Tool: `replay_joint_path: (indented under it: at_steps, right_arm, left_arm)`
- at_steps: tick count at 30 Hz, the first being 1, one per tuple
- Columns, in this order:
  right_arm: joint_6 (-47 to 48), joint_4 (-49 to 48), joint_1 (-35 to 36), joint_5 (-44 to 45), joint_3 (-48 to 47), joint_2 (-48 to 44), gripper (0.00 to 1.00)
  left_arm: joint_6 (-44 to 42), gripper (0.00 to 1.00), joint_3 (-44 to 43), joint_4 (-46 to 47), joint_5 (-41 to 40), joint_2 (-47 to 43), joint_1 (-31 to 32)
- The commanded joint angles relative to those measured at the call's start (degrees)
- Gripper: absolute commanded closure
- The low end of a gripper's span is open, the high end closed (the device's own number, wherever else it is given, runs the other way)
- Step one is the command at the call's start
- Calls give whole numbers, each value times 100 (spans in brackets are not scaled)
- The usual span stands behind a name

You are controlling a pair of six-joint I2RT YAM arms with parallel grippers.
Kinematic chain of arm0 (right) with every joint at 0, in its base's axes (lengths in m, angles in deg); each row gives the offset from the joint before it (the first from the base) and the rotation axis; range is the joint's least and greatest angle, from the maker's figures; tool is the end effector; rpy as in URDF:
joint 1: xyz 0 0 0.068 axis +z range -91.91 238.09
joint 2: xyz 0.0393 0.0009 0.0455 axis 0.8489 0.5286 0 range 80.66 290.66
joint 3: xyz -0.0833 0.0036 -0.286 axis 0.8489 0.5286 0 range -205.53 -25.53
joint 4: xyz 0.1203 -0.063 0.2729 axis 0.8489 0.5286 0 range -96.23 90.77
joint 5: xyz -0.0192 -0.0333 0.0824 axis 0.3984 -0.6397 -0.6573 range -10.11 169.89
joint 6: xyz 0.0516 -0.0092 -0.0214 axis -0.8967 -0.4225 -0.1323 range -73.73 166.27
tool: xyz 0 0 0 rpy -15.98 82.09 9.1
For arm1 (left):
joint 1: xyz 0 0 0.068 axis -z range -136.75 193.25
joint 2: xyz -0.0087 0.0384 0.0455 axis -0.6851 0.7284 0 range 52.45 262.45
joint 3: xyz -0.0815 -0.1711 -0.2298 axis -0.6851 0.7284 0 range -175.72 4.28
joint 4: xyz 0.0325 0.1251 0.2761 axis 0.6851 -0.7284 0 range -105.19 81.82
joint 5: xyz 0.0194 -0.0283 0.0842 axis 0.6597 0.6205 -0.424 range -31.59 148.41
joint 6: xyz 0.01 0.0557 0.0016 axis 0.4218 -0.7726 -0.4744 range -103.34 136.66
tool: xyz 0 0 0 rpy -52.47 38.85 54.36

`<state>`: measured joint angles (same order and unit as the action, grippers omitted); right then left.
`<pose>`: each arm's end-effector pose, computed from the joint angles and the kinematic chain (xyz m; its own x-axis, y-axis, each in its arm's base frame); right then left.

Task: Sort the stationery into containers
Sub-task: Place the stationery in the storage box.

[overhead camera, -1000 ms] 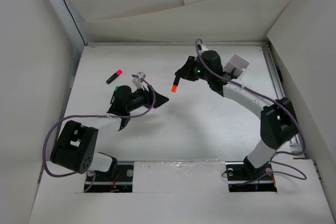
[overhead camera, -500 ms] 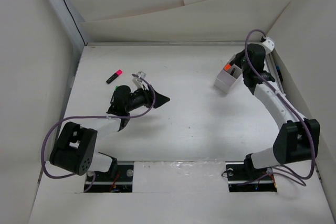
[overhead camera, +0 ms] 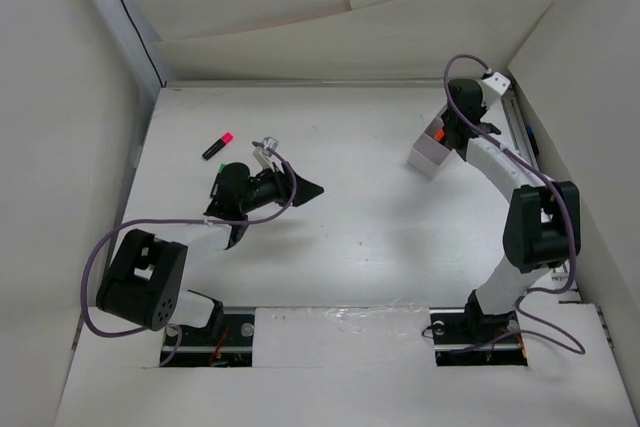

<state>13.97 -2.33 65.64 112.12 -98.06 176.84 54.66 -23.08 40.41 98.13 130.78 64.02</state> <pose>0.4360 0.0365 0.2902 -0.1964 0.4300 -0.8812 0.5473 0.7938 0.2653 0.2673 -0.1284 0.2048 -0.5661 -0.2918 -0.7709 0.6615 0.3973 -0.6361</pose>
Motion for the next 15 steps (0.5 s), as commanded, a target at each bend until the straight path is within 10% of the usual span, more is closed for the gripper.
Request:
replay_joint_path:
  at_steps: [1, 10, 15]
  right_arm:
    - [162, -126, 220, 556, -410, 110, 100]
    - [347, -126, 458, 1031, -754, 665, 99]
    - [285, -126, 510, 1041, -754, 665, 68]
  left_arm:
    - [-56, 44, -182, 194, 9, 51, -3]
    - [-56, 44, -183, 159, -9, 166, -3]
    - [-56, 46, -235, 27, -158, 218, -3]
